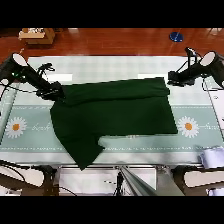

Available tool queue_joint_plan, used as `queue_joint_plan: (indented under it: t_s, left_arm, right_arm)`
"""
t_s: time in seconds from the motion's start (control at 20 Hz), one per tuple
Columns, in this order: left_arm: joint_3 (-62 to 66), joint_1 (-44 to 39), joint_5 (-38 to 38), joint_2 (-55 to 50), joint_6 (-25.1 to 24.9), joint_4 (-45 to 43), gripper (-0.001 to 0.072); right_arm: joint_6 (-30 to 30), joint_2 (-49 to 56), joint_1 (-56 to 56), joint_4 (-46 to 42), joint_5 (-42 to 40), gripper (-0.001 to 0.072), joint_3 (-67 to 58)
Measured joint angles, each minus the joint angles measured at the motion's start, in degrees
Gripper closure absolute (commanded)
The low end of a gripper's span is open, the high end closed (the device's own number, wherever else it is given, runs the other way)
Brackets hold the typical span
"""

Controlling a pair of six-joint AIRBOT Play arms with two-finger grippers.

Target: Fold the shirts.

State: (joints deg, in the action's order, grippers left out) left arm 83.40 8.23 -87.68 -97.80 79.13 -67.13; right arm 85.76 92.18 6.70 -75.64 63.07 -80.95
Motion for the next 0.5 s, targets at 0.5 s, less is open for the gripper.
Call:
queue_joint_plan:
  t_s: [0.5]
  left_arm:
    - [-29.46,11.67,-2.47,23.34,-4.15,0.22,0.0158]
  right_arm:
    - [-7.41,-5.57,6.47,-1.09,20.65,0.0238,5.35]
